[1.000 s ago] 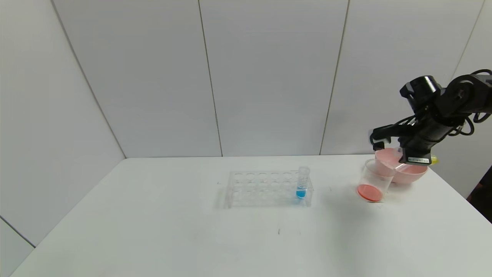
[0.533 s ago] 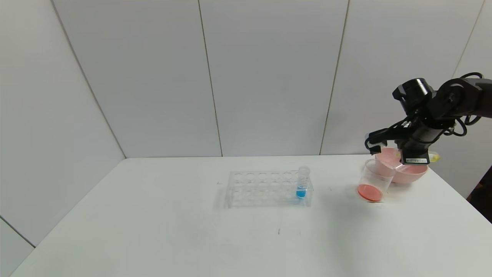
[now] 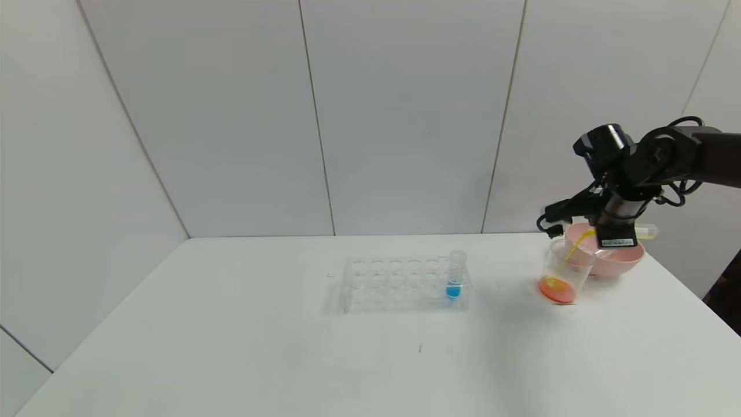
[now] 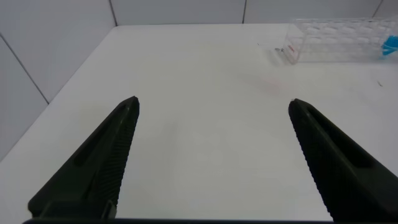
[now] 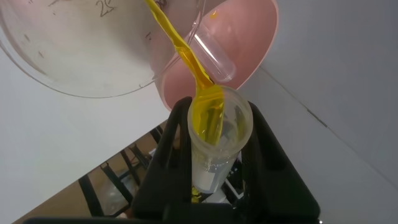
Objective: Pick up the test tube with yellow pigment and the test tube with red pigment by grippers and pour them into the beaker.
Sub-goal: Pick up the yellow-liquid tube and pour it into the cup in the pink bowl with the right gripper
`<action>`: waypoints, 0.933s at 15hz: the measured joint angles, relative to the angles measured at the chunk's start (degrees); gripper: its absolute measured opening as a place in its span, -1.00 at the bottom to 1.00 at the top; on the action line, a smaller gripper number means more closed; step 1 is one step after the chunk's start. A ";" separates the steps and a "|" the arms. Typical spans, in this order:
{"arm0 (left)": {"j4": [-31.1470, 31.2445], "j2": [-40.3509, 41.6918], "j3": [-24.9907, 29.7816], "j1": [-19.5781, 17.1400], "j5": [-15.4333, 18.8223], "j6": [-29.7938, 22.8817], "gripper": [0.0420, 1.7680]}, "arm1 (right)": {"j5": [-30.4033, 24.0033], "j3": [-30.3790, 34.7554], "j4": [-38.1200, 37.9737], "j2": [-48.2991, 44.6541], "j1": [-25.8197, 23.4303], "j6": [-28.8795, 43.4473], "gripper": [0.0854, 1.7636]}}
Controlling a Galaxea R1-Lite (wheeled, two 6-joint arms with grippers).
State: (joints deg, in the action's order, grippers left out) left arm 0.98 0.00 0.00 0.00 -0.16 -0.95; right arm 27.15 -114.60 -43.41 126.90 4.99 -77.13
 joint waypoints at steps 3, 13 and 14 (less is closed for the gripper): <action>0.00 0.00 0.00 0.00 0.00 0.00 0.94 | 2.57 0.00 0.83 0.27 0.63 -1.50 -0.49; 0.00 0.00 0.00 0.00 0.00 0.00 0.94 | 9.72 0.00 0.96 -0.04 2.34 -5.86 -0.49; 0.00 0.00 0.00 0.00 0.00 0.00 0.94 | 9.85 0.00 0.94 -0.13 2.67 -6.05 -0.49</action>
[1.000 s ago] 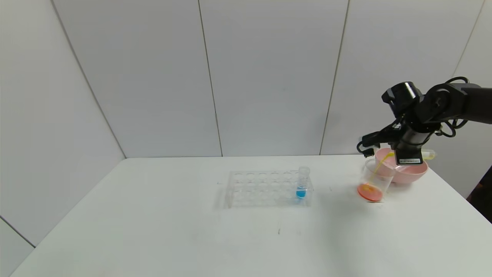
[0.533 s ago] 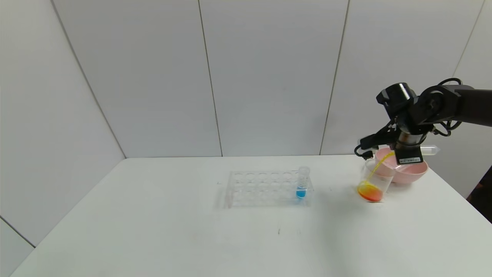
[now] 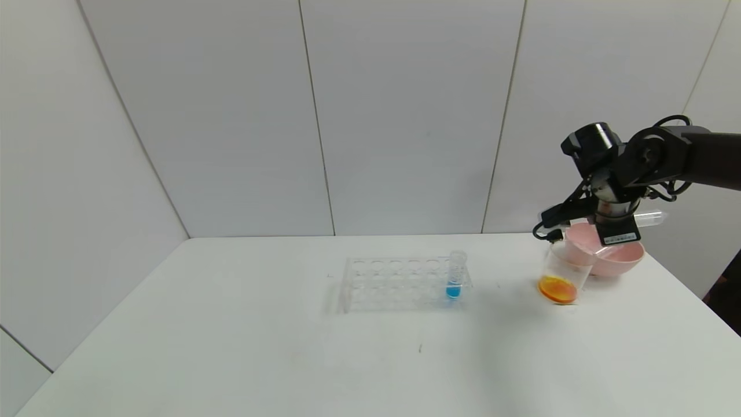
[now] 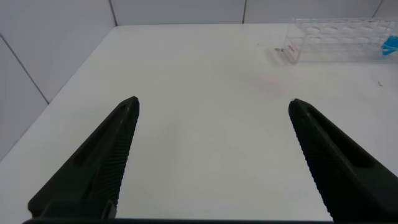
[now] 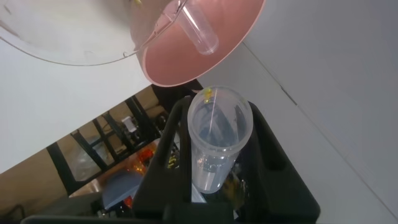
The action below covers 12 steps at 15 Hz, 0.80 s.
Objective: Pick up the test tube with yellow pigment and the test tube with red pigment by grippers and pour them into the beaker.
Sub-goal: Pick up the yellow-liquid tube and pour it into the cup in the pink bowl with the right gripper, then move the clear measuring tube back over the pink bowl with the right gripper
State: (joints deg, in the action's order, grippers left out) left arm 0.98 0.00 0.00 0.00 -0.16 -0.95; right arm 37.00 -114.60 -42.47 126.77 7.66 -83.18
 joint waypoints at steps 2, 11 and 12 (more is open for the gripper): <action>0.00 0.00 0.00 0.00 0.00 0.00 0.94 | 1.38 0.00 0.02 -0.28 0.63 -1.15 -0.49; 0.00 0.00 0.00 0.00 0.00 0.00 0.94 | 3.60 0.00 0.00 -0.91 1.46 -2.55 -0.49; 0.00 0.00 0.00 0.00 0.00 0.00 0.94 | 3.60 0.00 0.02 -1.05 1.46 -2.50 -0.49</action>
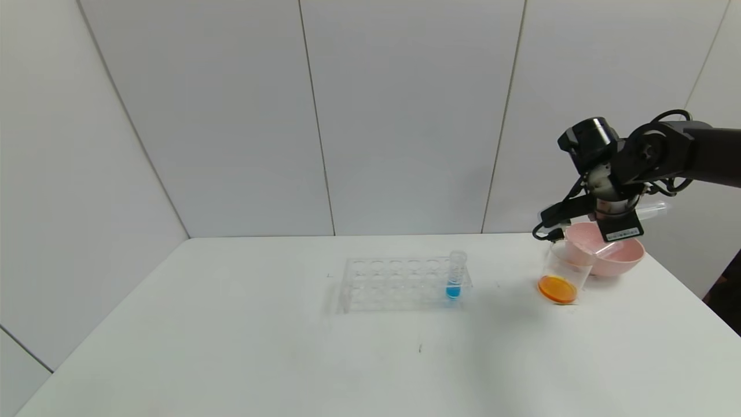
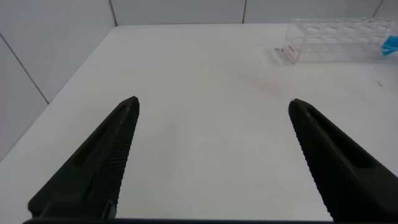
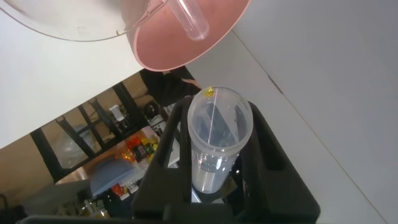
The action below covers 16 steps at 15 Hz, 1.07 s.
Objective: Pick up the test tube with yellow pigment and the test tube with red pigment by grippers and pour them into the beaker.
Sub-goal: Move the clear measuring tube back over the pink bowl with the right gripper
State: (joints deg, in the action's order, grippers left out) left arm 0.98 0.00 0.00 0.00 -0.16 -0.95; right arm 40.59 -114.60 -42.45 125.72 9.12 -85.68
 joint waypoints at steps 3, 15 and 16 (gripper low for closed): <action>-0.02 0.00 0.00 0.00 0.02 0.00 0.94 | -1.84 0.00 0.09 -0.78 -0.26 0.44 -0.49; 0.00 0.00 0.00 0.00 0.02 0.02 0.94 | -51.86 8.22 2.84 -11.95 -10.39 38.68 -0.49; 0.00 0.00 0.00 0.00 0.00 0.00 0.94 | -52.55 10.63 7.12 -13.13 -11.01 42.30 -0.49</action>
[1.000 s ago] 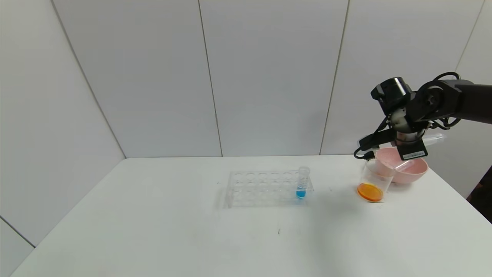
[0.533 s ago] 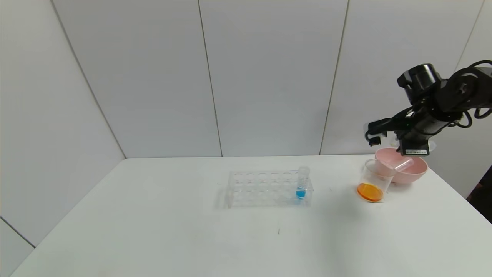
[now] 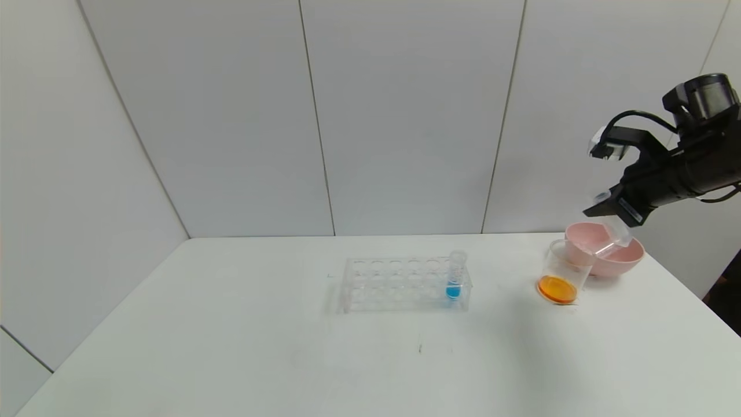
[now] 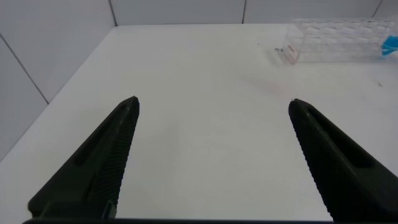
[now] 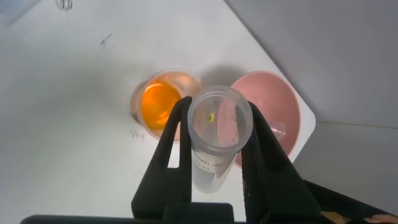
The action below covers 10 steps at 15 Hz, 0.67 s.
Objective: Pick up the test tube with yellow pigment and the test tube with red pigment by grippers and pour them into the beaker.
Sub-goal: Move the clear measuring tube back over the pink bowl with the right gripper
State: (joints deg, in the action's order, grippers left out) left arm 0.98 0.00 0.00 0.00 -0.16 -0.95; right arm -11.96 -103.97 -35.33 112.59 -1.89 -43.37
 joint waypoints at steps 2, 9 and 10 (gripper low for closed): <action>0.00 0.00 0.00 0.00 0.00 0.00 0.94 | -0.41 5.83 12.91 -1.73 -1.17 6.16 -0.49; 0.00 0.00 0.00 0.00 0.00 0.00 0.94 | -0.35 18.37 36.39 -3.28 -3.75 31.99 -0.49; 0.00 0.00 0.00 0.00 0.00 0.00 0.94 | -0.24 19.21 37.05 -3.19 -4.28 33.23 -0.49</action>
State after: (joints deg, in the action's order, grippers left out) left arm 0.98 0.00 0.00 0.00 -0.16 -0.95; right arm -12.20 -84.76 1.72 109.40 -6.17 -10.14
